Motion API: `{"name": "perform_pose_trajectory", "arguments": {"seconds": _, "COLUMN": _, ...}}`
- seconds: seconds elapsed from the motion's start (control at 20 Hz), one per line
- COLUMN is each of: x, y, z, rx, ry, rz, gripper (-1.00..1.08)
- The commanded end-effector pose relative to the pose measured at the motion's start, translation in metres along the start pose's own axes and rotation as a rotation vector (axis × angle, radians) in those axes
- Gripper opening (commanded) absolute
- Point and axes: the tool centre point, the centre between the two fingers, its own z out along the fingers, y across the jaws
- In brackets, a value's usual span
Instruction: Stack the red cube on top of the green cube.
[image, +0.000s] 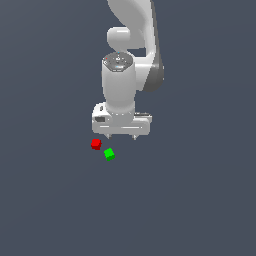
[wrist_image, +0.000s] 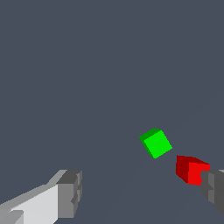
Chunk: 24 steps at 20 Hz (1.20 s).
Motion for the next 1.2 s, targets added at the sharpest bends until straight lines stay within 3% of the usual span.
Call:
{"name": "perform_pose_trajectory", "arguments": {"seconds": 0.0, "x": 0.0, "y": 0.0, "z": 0.0, "rx": 0.0, "ry": 0.0, "rz": 0.0, "gripper": 1.0}}
{"name": "perform_pose_trajectory", "arguments": {"seconds": 0.35, "x": -0.009, "y": 0.021, "z": 0.016, "rx": 0.0, "ry": -0.008, "rz": 0.018, "gripper": 1.0}}
{"name": "perform_pose_trajectory", "arguments": {"seconds": 0.85, "x": -0.053, "y": 0.11, "z": 0.086, "rx": 0.0, "ry": -0.041, "rz": 0.092, "gripper": 1.0}}
{"name": "perform_pose_trajectory", "arguments": {"seconds": 1.15, "x": -0.067, "y": 0.138, "z": 0.109, "rx": 0.001, "ry": -0.052, "rz": 0.116, "gripper": 1.0}}
